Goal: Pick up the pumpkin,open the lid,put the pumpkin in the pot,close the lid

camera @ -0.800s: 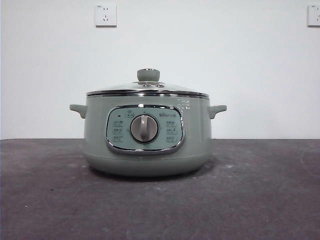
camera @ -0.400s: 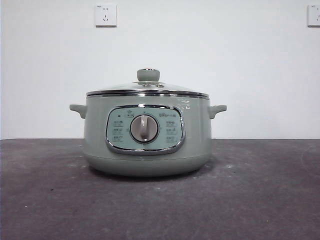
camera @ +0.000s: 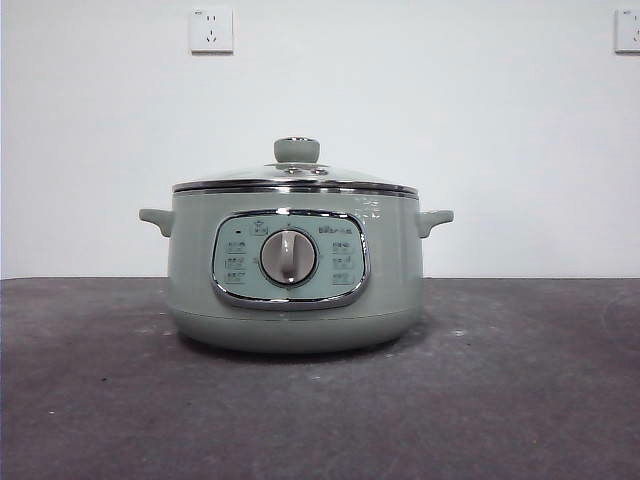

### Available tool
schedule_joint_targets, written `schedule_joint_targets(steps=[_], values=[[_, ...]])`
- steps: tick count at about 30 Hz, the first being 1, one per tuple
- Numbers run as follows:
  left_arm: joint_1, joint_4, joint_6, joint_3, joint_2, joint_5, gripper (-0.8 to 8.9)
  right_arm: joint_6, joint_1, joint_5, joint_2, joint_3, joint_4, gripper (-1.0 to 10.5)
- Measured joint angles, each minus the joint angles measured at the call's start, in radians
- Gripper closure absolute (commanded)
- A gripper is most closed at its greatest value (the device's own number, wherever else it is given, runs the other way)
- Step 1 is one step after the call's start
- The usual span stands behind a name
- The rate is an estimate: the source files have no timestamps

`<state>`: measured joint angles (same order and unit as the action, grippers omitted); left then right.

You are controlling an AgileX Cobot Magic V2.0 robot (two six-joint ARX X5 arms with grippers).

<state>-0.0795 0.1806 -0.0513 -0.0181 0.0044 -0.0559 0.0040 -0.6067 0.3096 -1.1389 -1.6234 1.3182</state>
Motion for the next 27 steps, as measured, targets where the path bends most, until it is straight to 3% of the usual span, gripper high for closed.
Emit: schedule_joint_targets(steps=[5, 12, 17, 22, 27], values=[[0.0, 0.0, 0.0, 0.0, 0.0, 0.0, 8.17, -0.047, 0.089, -0.055, 0.077, 0.0, -0.027, 9.5], [0.0, 0.0, 0.0, 0.0, 0.0, 0.0, 8.17, -0.073, 0.357, -0.002, 0.336, 0.084, -0.288, 9.5], [0.0, 0.0, 0.0, 0.0, 0.0, 0.0, 8.17, -0.13, 0.518, 0.002, 0.523, 0.309, -0.525, 9.5], [0.0, 0.0, 0.0, 0.0, 0.0, 0.0, 8.17, -0.167, 0.565, 0.003, 0.7, 0.639, -0.822, 9.5], [0.0, 0.0, 0.0, 0.0, 0.0, 0.0, 8.17, -0.138, 0.57, 0.002, 0.837, 0.96, -1.041, 9.5]])
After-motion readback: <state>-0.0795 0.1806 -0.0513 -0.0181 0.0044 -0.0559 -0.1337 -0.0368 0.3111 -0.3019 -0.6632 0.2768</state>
